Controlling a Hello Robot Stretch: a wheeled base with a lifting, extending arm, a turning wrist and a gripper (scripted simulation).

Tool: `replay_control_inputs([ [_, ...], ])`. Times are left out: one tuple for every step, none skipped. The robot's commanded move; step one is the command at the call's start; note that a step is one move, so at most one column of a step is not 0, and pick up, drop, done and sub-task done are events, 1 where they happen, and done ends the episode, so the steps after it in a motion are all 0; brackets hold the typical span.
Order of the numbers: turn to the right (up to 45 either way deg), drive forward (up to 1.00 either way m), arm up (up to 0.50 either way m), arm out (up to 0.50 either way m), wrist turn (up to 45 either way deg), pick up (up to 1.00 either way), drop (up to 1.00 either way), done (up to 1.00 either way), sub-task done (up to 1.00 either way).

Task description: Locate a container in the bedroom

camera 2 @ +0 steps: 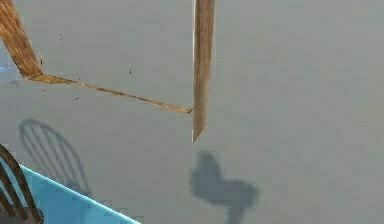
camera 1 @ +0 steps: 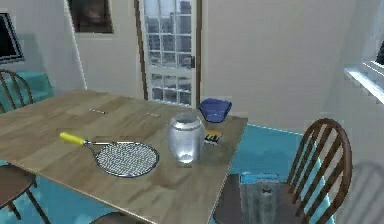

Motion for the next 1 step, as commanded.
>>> replay_control_inputs([
  [0.0, 0.0, 0.0, 0.0, 0.0, 0.0, 0.0, 1.0, 0.0],
])
